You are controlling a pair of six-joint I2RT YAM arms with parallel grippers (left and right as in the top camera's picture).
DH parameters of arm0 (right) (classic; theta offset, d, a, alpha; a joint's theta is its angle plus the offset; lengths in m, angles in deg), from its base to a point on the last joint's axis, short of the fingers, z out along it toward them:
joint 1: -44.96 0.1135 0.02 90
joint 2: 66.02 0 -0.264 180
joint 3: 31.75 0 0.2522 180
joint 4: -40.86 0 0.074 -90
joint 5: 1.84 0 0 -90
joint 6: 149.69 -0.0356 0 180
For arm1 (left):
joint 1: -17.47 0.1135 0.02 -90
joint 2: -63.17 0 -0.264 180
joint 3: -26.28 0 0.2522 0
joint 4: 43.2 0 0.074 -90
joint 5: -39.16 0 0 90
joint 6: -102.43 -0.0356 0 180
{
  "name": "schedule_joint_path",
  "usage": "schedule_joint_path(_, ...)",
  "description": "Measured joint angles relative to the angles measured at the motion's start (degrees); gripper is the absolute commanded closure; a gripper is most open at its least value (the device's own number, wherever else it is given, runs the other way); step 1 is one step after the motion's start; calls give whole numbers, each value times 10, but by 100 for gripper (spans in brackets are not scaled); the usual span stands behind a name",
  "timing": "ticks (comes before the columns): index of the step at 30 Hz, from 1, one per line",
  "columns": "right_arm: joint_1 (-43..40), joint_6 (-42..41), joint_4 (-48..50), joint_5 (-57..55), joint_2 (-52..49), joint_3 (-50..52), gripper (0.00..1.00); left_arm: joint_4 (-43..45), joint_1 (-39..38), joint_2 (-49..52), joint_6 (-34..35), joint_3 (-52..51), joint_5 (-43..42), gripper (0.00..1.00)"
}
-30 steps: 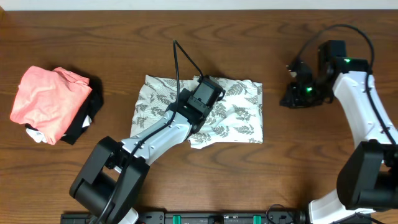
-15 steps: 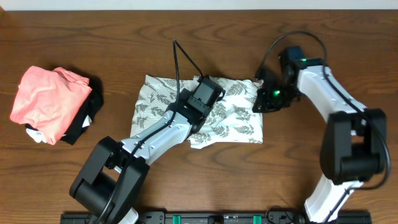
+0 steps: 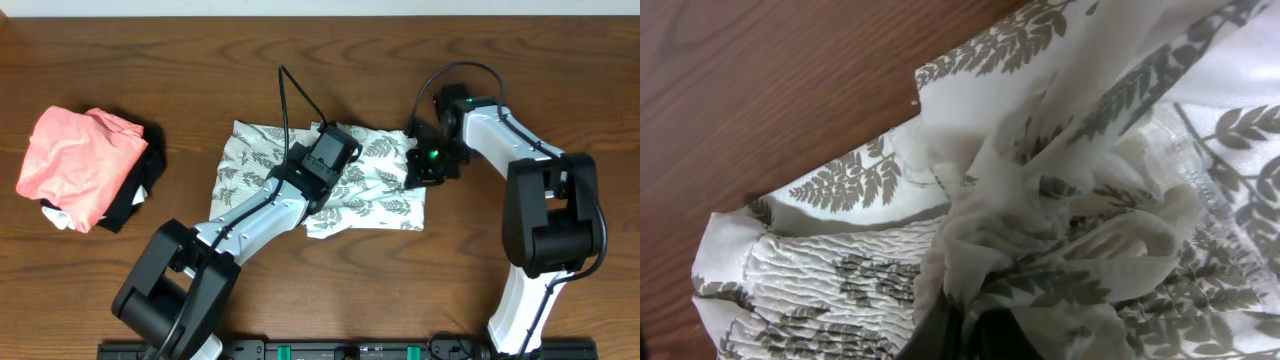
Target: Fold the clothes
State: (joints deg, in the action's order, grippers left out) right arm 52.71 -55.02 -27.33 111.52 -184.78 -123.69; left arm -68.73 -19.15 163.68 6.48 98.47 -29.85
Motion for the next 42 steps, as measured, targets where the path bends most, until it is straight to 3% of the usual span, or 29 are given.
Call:
schedule_joint_path(15, -47, -5, -13, -34, 0, 0, 94, 0, 0, 0, 0, 0, 0, 94)
schedule_joint_path(26, -47, 27, -30, 12, 11, -7, 89, 0, 0, 0, 0, 0, 0, 94)
schedule_joint_path(29, -45, 36, -30, 29, 49, -11, 85, 0, 0, 0, 0, 0, 0, 94)
schedule_joint_path(32, -37, 41, -30, 38, 92, -19, 72, 0, 0, 0, 0, 0, 0, 94)
schedule_joint_path(42, 32, 17, 1, 12, 98, -28, 64, 0, 0, 0, 0, 0, 0, 94)
